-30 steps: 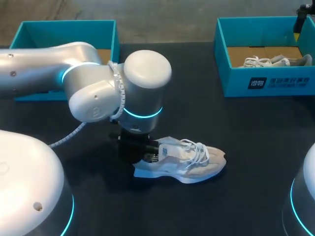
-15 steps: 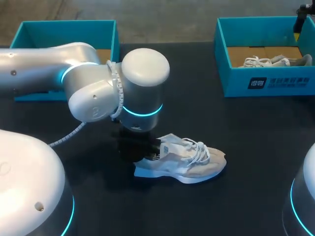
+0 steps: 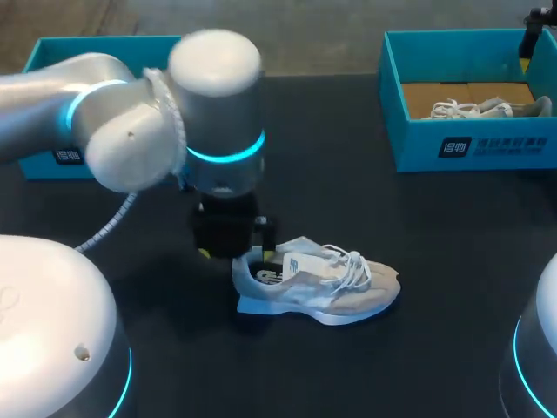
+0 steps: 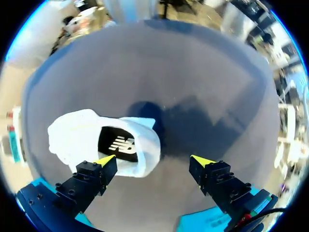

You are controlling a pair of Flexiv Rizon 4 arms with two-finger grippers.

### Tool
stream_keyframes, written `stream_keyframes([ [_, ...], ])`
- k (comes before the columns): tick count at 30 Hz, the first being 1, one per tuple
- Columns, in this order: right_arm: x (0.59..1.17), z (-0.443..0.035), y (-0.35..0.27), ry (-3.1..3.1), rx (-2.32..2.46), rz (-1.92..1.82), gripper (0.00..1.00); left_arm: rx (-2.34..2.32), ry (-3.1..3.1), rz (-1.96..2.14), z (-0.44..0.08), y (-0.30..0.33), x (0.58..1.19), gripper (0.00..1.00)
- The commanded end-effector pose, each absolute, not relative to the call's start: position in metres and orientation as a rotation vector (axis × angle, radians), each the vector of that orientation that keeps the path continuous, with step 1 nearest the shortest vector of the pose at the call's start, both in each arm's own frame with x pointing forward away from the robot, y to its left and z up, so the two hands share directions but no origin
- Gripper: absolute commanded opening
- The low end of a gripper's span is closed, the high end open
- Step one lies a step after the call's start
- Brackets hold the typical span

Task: Take the shoe out of the shoebox, open the shoe tongue, remove and reinsert the insole, then place the shoe into the shoebox

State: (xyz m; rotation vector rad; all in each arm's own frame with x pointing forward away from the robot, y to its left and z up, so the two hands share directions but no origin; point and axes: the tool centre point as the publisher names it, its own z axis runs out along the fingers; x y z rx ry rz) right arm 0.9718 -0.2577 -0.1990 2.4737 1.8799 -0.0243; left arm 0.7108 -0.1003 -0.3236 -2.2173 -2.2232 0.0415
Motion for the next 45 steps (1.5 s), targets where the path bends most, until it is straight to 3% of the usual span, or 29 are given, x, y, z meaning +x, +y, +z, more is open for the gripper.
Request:
stream_keyframes([
  [1,0.971,-0.199,-0.258,1.879,2.472,-0.021,1.00,-2.116,-2.362,0.222,-0.285,-0.070,0.708,1.00],
  [17,0.971,-0.199,-0.258,1.879,2.472,-0.021,1.00,-1.401,-2.658,0.557,-0.257,-0.034,0.696,1.00],
  [34,0.971,-0.199,-0.258,1.879,2.472,-0.021,1.00,-1.440,-2.654,0.488,-0.258,-0.031,0.692,1.00],
  [45,0.971,-0.199,-0.258,1.879,2.472,-0.021,1.00,-0.785,-2.561,1.021,-0.273,-0.016,0.699,1.00],
])
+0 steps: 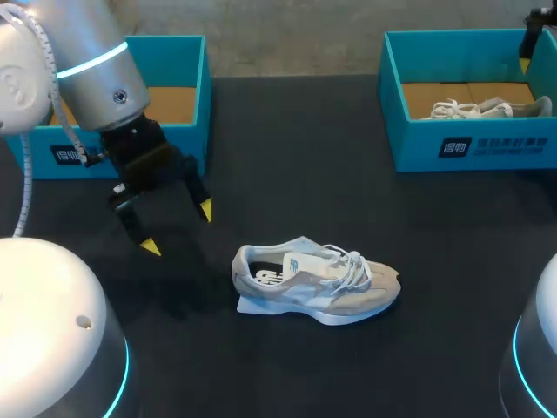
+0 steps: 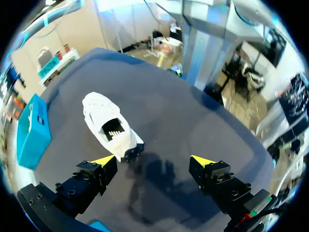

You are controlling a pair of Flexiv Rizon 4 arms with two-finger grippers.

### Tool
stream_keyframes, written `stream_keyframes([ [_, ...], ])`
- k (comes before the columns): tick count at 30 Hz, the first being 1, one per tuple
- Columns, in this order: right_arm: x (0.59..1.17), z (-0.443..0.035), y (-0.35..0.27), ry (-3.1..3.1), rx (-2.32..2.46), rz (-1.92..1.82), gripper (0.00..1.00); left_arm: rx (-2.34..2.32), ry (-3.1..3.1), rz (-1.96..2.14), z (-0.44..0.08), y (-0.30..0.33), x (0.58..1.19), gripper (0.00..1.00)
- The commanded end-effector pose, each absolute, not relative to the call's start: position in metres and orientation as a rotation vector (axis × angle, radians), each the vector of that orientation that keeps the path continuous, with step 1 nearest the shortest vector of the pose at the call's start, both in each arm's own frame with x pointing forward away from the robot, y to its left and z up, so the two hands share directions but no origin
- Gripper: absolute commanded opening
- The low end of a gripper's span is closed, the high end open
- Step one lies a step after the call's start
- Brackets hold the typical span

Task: Take the shoe out of the shoebox, open the shoe tongue, remove and reinsert the insole, then place the shoe into the shoebox

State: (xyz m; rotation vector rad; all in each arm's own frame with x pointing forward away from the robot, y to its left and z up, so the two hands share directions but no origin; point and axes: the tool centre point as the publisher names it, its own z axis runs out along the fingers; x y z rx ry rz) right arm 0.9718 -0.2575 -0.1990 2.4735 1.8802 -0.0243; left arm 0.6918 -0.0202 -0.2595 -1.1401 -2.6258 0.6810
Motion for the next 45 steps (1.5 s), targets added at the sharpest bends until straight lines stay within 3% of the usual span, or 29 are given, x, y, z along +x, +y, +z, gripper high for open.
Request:
stream_keyframes([
  [1,0.971,-0.199,-0.258,1.879,2.472,-0.021,1.00,-0.744,-2.553,1.101,-0.275,-0.013,0.696,1.00],
  [13,0.971,-0.199,-0.258,1.879,2.472,-0.021,1.00,-0.225,-2.486,1.607,-0.297,-0.012,0.671,1.00],
  [30,0.971,-0.199,-0.258,1.879,2.472,-0.021,1.00,-0.217,-2.505,1.516,-0.297,-0.016,0.671,1.00],
  [45,0.971,-0.199,-0.258,1.879,2.472,-0.021,1.00,-0.047,-2.454,1.572,-0.334,0.010,0.699,1.00],
])
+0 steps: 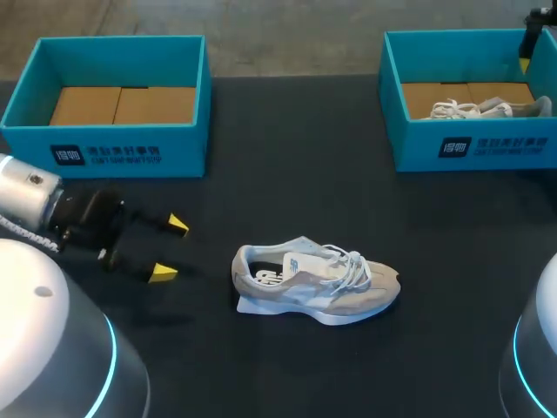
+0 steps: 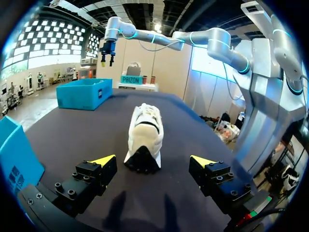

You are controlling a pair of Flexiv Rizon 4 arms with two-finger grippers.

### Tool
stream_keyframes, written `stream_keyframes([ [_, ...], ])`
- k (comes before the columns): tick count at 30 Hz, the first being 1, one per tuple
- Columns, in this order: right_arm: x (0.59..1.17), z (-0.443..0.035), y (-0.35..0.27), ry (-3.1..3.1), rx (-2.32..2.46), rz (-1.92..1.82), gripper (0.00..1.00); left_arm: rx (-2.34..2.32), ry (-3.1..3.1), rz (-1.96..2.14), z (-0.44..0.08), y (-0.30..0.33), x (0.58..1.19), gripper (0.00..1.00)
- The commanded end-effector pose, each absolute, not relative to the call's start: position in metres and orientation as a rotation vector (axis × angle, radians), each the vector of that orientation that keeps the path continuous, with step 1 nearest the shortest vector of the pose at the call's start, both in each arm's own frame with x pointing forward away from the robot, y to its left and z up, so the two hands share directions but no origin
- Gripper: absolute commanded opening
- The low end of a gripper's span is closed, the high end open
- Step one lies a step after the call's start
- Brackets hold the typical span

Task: Take the shoe out of the shoebox, open the shoe tongue, remove and reinsert the insole, then place the shoe into the shoebox

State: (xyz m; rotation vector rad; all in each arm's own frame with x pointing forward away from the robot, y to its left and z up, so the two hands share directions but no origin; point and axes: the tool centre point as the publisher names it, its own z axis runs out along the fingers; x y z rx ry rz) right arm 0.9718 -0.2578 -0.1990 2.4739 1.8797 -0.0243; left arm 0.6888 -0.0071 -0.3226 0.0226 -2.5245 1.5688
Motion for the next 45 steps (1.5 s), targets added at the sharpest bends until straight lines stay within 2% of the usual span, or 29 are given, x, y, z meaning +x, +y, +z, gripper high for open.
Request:
stream_keyframes([
  [1,0.971,-0.199,-0.258,1.879,2.472,-0.021,1.00,-0.074,-2.438,1.588,-0.339,0.014,0.703,1.00],
  [16,0.971,-0.199,-0.258,1.879,2.472,-0.021,1.00,-0.146,-2.246,1.778,-0.387,0.035,0.715,1.00],
  [45,0.971,-0.199,-0.258,1.879,2.472,-0.021,1.00,0.016,-2.320,1.869,-0.394,-0.015,0.689,1.00],
])
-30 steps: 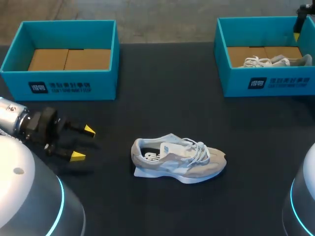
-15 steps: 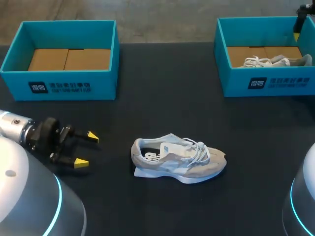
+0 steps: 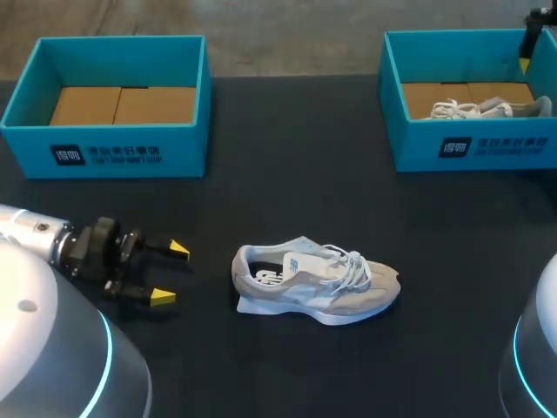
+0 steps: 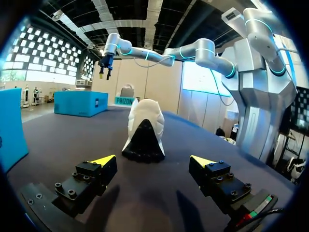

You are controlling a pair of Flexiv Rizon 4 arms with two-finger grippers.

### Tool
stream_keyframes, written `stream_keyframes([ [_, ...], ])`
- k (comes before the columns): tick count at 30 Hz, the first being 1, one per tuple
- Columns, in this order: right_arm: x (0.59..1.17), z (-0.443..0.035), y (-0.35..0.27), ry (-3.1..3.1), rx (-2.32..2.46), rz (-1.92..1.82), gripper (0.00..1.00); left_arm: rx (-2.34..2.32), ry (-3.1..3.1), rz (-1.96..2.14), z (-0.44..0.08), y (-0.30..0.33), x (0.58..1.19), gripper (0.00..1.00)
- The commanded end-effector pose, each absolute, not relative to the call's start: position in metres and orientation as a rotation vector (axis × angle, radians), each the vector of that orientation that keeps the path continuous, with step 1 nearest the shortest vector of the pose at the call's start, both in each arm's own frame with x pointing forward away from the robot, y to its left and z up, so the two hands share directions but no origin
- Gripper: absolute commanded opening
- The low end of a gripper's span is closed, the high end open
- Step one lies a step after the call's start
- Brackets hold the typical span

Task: Take the shoe out of the shoebox, open the shoe tongue, remove and reinsert the insole, then place the shoe into the shoebox

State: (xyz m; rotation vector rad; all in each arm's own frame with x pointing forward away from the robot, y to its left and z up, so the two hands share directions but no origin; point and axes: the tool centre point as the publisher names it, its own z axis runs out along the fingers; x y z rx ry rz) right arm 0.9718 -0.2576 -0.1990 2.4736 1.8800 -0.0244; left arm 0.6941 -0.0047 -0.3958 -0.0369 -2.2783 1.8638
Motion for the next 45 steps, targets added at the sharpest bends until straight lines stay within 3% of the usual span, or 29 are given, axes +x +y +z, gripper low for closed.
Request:
stream_keyframes([
  [1,0.971,-0.199,-0.258,1.879,2.472,-0.021,1.00,0.033,-2.322,1.875,-0.394,-0.017,0.689,1.00],
  [45,0.971,-0.199,-0.258,1.879,2.472,-0.021,1.00,0.098,-2.395,1.860,-0.414,-0.096,0.701,1.00],
])
